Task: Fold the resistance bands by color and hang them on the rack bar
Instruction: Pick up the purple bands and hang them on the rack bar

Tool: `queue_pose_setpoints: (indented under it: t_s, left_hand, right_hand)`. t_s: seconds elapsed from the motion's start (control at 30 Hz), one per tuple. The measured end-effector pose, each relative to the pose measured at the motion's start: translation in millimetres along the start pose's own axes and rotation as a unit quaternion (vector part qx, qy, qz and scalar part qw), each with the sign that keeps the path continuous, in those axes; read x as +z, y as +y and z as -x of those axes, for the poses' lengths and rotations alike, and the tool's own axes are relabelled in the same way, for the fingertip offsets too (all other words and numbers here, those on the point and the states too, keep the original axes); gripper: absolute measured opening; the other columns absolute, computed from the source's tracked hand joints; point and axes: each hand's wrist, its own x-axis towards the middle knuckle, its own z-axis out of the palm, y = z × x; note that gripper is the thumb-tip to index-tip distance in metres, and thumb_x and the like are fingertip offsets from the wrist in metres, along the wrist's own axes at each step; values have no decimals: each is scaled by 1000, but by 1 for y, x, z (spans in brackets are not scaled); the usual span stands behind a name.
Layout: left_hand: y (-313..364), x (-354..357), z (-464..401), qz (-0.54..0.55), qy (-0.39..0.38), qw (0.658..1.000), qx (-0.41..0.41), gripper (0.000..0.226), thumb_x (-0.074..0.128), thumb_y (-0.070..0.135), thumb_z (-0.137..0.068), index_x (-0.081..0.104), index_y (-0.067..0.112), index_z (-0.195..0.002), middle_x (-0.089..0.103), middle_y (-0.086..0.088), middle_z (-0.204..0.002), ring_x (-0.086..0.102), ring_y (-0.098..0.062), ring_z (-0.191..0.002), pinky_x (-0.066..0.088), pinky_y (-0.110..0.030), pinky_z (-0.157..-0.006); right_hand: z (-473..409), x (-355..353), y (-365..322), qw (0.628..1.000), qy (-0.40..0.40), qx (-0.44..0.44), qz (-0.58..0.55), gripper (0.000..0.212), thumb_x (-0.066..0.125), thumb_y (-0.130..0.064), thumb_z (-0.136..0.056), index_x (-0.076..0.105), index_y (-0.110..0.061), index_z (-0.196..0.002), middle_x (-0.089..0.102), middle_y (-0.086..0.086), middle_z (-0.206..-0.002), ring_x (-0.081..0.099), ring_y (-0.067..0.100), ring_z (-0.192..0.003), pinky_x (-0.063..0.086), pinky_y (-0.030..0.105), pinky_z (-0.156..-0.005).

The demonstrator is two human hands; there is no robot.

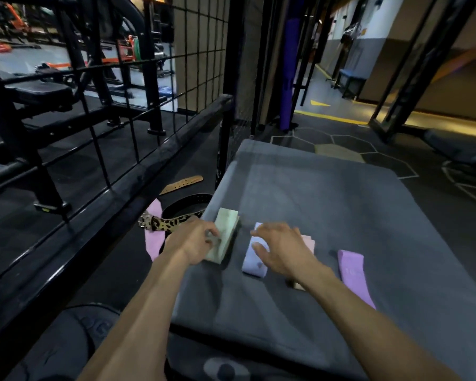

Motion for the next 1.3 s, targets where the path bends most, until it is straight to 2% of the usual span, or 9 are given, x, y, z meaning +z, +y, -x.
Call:
queue_pose_setpoints:
  t_s: [0.2, 0.33, 0.53, 0.63, 0.77, 0.9, 1.0, 1.2, 1.3]
  left_hand:
    - [32, 0, 3, -26, 59, 997, 45, 21, 69, 23, -91, 72, 32, -110, 53, 0, -111, 60, -27, -104, 50, -35, -91]
    - [65, 12, 2, 7, 105, 985, 140, 18, 75, 20, -85, 74, 30, -99, 62, 3, -101, 62, -26, -98, 50, -41, -91]
    - [124, 42, 5, 42, 69, 966, 244, 12, 75, 15, -86, 76, 25, -93, 56, 14, -85, 59, -15, -83, 50, -35, -81]
    - [152, 62, 14, 36, 2, 958, 284, 6, 72, 21, -89, 74, 26, -92, 62, 16, -85, 60, -8, -82, 52, -34, -81]
    - [186, 89, 24, -19, -67, 952, 298, 11, 64, 28, -92, 74, 25, -93, 70, 10, -93, 63, -12, -87, 53, -36, -80]
    - [210, 113, 37, -102, -68, 942, 314, 21, 55, 35, -96, 73, 25, -94, 65, 7, -93, 61, -19, -92, 42, -30, -75]
    - [220, 127, 42, -155, -60, 936, 310, 27, 52, 38, -99, 74, 23, -97, 69, 1, -99, 59, -25, -96, 40, -35, -82]
    - [225, 137, 39, -161, -65, 943, 284, 29, 49, 37, -99, 73, 22, -92, 70, 1, -97, 60, -25, -94, 42, -36, -85]
    - [224, 136, 38, -127, -70, 953, 265, 27, 51, 35, -98, 73, 21, -91, 72, 1, -95, 63, -24, -92, 45, -36, -86]
  right_hand:
    - [80, -14, 81, 991, 54, 98, -75, 34, 51, -41, -93, 70, -27, -118, 68, -2, -124, 60, 26, -116, 47, 38, -97]
    - [128, -5, 127, 951, 115, 230, -172, 21, 61, -26, -93, 73, -20, -109, 73, 0, -114, 66, 25, -107, 47, 32, -90]
    - [166, 11, 173, 921, 36, 341, -182, 20, 70, -28, -84, 72, -11, -95, 75, 8, -95, 68, 31, -95, 51, 33, -79]
    - [174, 21, 173, 915, -24, 340, -216, 29, 75, -37, -82, 72, -9, -90, 73, 10, -88, 67, 26, -86, 45, 28, -69]
    - [173, 27, 169, 912, -5, 333, -238, 23, 77, -35, -81, 78, -14, -91, 77, 5, -87, 71, 19, -88, 46, 22, -70]
    - [173, 31, 164, 906, 21, 345, -245, 19, 75, -31, -82, 76, -12, -81, 75, 4, -80, 70, 20, -82, 42, 17, -62]
    - [172, 35, 163, 899, 33, 355, -255, 16, 74, -31, -79, 66, -21, -69, 67, -7, -65, 66, 15, -74, 38, 11, -58]
    - [166, 37, 161, 891, 58, 370, -255, 23, 72, -33, -79, 63, -20, -62, 66, -6, -63, 61, 21, -69, 46, 23, -65]
    - [164, 38, 160, 890, 53, 386, -235, 20, 69, -41, -79, 65, -26, -66, 70, -5, -74, 65, 24, -78, 50, 27, -70]
